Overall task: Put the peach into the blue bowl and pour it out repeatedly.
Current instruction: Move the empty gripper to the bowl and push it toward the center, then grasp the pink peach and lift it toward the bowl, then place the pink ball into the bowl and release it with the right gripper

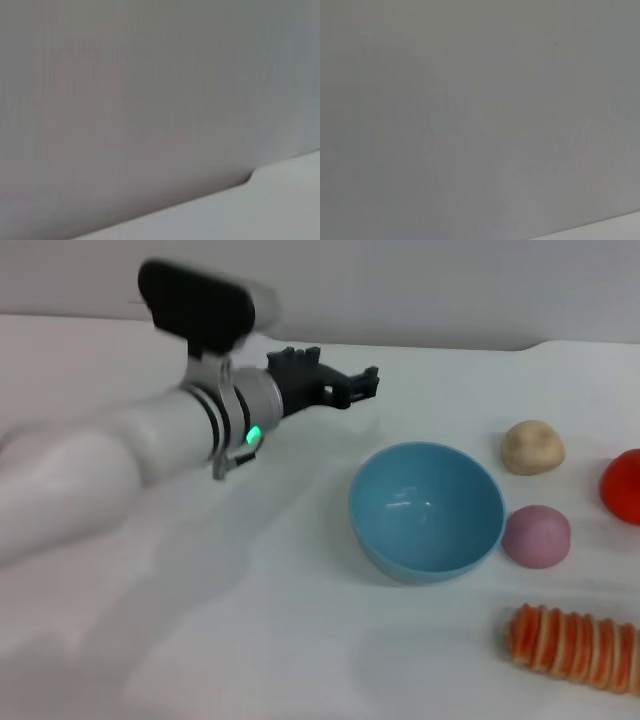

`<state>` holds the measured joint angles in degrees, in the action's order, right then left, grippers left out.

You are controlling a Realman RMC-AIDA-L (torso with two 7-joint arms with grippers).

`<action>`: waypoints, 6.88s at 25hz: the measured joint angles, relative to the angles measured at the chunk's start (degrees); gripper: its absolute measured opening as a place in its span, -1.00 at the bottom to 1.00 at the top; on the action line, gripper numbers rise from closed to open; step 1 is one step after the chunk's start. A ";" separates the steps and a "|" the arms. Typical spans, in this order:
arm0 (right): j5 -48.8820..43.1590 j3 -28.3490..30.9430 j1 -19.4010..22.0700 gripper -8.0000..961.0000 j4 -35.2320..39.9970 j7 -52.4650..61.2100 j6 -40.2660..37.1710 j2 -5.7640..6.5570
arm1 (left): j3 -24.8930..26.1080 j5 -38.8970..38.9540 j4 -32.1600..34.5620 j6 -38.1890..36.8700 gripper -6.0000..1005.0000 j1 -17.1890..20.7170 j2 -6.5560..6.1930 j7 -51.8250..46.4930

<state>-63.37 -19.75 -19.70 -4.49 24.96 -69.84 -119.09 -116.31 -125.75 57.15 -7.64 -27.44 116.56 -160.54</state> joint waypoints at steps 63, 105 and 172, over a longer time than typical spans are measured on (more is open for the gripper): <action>0.20 -0.19 -1.58 0.59 -1.91 3.41 -1.67 0.26 | 5.68 12.50 -11.85 -27.99 -0.89 -12.06 1.44 8.28; -68.77 -33.57 -11.26 0.58 44.79 97.90 7.05 0.24 | 20.50 -1.97 -14.69 -25.45 -0.99 -18.14 1.76 7.43; -52.21 -41.27 -10.29 0.22 61.96 89.31 6.20 0.05 | 12.52 1.13 -15.41 -22.74 -0.99 -18.79 2.27 7.53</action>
<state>-115.59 -61.03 -29.98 57.47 114.27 -63.63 -119.05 -103.79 -124.61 41.74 -30.37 -46.23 118.82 -153.01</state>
